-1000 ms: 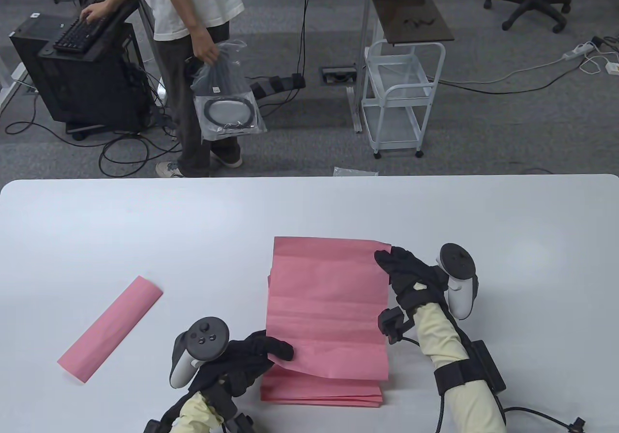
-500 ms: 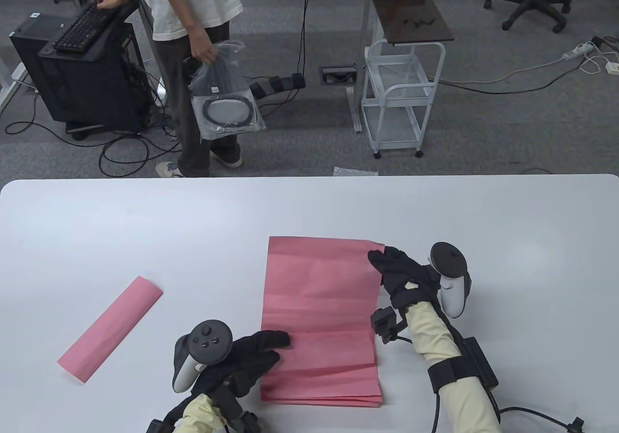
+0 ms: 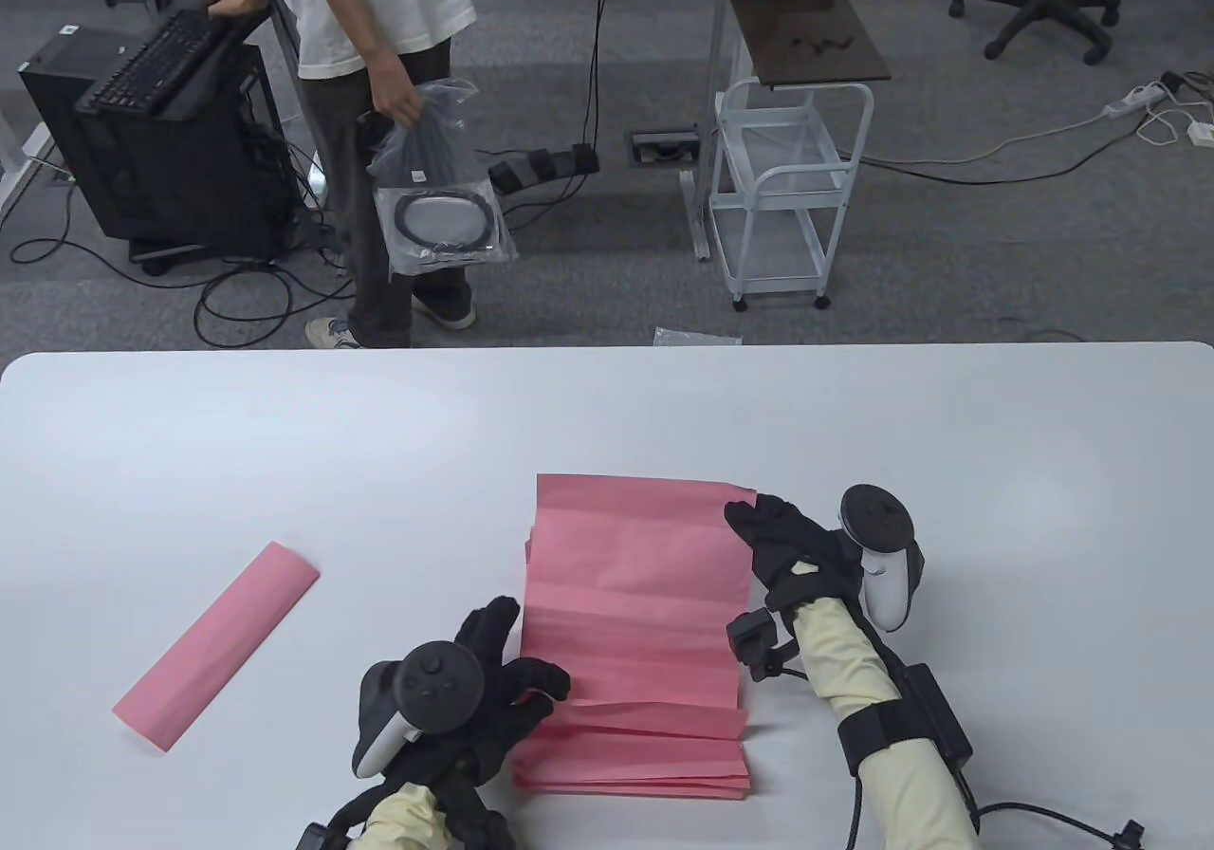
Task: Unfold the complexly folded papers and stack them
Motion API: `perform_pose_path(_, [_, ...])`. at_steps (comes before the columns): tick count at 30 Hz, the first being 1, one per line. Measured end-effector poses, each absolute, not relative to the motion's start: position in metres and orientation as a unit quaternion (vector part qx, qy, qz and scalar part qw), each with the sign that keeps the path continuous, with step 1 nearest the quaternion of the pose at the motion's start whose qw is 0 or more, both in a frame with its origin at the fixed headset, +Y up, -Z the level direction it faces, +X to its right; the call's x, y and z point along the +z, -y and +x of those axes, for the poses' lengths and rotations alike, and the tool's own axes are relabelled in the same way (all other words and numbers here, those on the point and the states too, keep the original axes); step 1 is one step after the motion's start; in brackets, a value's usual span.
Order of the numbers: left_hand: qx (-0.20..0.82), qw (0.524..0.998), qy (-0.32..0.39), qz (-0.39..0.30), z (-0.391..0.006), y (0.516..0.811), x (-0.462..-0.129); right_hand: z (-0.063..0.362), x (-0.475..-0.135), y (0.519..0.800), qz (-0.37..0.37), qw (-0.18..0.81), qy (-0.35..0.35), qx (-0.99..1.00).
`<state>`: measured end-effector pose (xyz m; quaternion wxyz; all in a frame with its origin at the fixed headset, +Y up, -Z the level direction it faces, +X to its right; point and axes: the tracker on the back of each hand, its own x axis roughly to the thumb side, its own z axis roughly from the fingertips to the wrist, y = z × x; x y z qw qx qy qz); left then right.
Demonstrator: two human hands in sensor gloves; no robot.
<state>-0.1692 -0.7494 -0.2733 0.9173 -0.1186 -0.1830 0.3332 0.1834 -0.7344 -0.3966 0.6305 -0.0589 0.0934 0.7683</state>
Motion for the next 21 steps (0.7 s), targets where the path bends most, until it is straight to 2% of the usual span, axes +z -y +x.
perform_pose_path(3, [0.325,0.915,0.203,-0.128,-0.168,0.746,-0.273,0.181,-0.398,0.742,-0.067,0.623,-0.087,0.774])
perform_pose_path(5, [0.325,0.906,0.219,-0.158,-0.167,0.747,-0.274,0.179,-0.399,0.745,-0.07,0.622,-0.089,0.775])
perform_pose_path(15, [0.331,0.888,0.225,-0.227,-0.161,0.764,-0.274,0.169,-0.4,0.757,-0.061,0.608,-0.101,0.785])
perform_pose_path(21, [0.256,0.898,0.239,-0.267,-0.146,0.771,-0.271,0.168,-0.399,0.759,-0.061,0.603,-0.103,0.788])
